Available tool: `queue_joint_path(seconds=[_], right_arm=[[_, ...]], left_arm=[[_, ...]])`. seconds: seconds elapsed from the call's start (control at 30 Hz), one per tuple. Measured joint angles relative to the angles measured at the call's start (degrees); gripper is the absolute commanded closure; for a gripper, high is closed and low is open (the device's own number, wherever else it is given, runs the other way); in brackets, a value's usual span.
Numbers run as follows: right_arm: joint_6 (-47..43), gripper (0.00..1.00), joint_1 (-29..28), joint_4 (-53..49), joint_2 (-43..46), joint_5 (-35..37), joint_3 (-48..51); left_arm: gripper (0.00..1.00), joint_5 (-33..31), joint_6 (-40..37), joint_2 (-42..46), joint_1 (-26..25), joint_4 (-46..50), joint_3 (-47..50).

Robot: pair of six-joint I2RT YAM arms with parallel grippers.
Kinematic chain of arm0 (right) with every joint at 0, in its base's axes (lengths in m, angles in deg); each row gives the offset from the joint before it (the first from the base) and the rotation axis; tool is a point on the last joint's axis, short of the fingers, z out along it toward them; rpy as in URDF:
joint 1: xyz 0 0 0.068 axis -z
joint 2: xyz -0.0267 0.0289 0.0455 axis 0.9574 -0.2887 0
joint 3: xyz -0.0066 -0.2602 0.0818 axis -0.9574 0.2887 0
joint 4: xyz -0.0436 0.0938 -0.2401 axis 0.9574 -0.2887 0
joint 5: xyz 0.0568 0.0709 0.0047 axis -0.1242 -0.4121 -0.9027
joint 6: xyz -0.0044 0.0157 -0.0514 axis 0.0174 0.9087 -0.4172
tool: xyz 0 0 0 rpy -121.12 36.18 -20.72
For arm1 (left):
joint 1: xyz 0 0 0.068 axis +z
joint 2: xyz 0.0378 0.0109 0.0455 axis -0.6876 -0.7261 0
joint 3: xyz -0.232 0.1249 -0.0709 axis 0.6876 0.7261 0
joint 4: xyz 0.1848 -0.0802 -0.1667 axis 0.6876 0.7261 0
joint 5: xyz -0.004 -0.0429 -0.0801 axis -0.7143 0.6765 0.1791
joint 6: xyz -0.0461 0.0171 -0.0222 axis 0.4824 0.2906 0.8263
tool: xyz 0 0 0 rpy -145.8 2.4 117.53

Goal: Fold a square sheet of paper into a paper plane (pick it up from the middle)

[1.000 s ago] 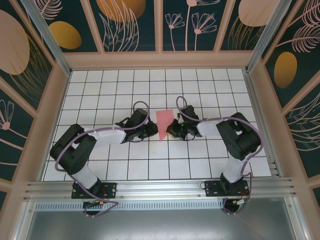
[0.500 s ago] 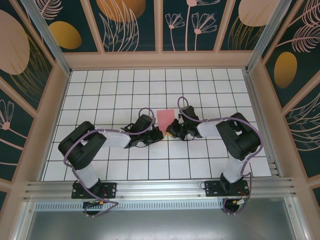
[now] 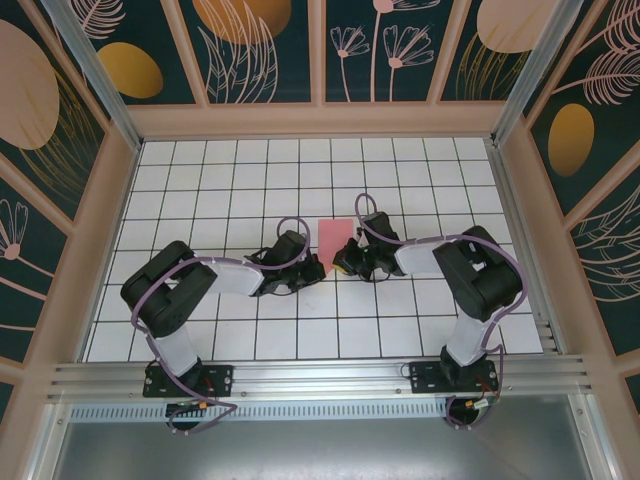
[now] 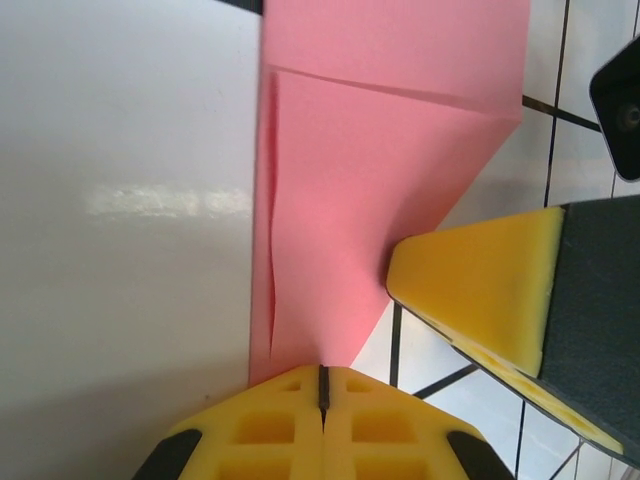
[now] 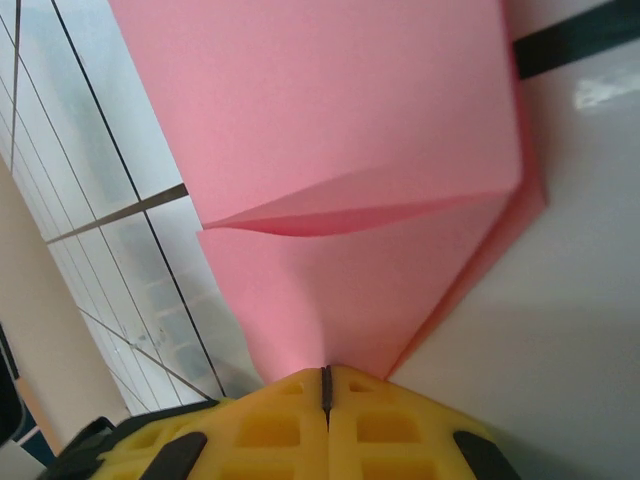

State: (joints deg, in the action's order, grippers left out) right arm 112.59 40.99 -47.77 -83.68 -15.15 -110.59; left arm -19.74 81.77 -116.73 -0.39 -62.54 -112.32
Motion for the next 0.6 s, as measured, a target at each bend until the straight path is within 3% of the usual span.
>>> queue_joint_path(seconds=[0.6], right_arm=[[-3.76,1.00,0.02,-1.01,0.00,-0.09,-0.70]], left_arm=[[1.00,-1.68,-0.35,1.05,0.00,0.83,0.70]])
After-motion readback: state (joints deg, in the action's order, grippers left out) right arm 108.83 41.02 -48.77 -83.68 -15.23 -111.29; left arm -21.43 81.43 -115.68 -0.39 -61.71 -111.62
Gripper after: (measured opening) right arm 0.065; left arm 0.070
